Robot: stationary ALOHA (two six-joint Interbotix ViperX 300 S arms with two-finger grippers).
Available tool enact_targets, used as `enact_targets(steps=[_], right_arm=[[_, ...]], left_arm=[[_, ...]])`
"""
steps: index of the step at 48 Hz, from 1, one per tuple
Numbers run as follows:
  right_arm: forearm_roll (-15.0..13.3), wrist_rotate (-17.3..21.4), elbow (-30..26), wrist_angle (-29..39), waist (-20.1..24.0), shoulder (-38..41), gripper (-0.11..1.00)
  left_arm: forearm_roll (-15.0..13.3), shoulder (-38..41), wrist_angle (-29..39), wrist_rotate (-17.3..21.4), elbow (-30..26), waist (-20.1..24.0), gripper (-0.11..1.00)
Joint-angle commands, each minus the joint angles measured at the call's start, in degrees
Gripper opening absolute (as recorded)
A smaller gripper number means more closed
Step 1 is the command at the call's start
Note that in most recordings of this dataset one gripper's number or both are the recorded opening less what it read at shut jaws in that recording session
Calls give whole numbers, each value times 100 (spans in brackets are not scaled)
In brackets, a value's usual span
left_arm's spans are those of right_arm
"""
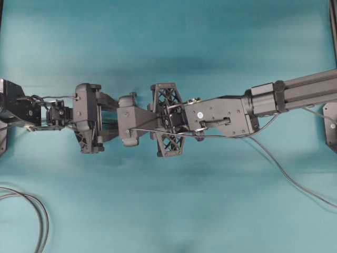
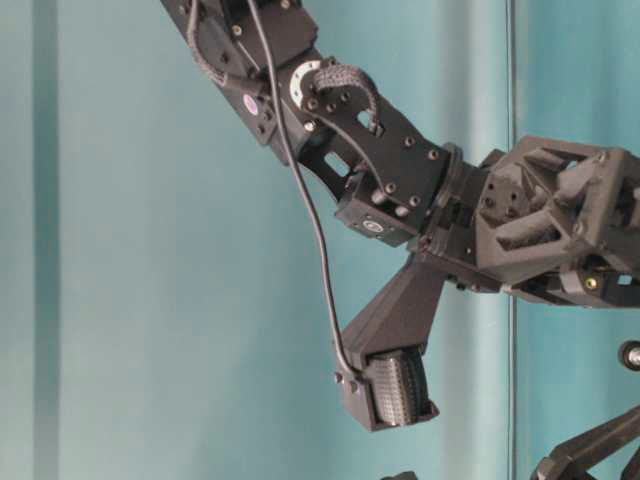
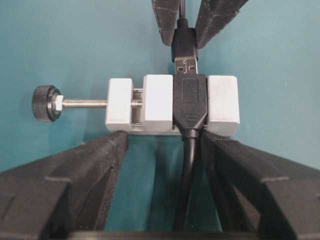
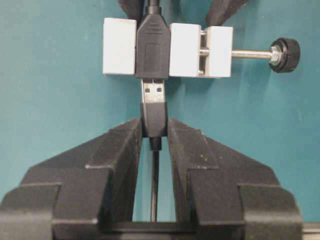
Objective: Insert the USB cable into the female connector supported by the left arm.
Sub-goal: 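Align the USB plug with the female connector and push it in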
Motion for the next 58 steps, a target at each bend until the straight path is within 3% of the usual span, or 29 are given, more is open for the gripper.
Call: enact_targets(steps=[1, 58], right_arm=[[-88, 26, -141, -35, -18, -158, 19], [-88, 264, 70, -193, 35, -378, 19]], left_arm=[[-9, -53, 18, 35, -44, 35, 77], [-9, -105, 114, -9, -105, 26, 77]])
